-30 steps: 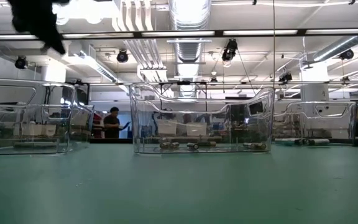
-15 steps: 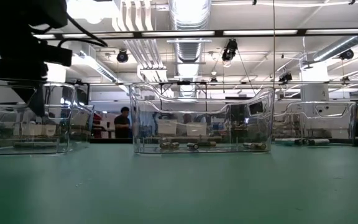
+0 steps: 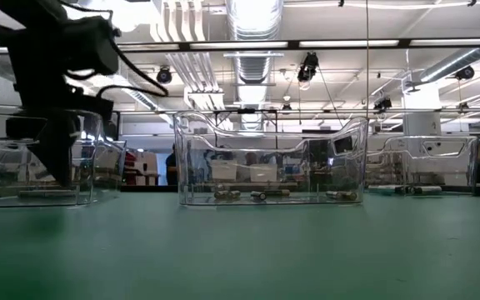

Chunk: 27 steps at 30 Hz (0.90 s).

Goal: Sort batteries
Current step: Put the white battery into the bottom left transparent bin

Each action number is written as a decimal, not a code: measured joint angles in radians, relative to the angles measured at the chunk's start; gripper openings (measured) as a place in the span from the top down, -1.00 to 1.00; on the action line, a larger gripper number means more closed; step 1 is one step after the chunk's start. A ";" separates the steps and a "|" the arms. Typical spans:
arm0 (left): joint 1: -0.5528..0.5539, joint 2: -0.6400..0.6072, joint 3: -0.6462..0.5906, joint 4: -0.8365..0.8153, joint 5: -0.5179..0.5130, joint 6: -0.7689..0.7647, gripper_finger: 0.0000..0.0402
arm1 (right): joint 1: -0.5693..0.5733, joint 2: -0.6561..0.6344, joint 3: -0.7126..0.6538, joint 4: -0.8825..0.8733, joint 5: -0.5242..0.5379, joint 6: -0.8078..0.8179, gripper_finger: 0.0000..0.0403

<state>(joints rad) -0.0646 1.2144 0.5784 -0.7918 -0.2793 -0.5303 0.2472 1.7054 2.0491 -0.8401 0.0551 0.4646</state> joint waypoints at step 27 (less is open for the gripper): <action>0.016 0.010 -0.039 0.027 -0.044 -0.044 0.51 | 0.008 -0.001 0.002 0.000 0.000 0.049 -0.22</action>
<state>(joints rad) -0.0486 1.2246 0.5398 -0.7646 -0.3229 -0.5739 0.2554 1.7046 2.0510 -0.8402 0.0555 0.5133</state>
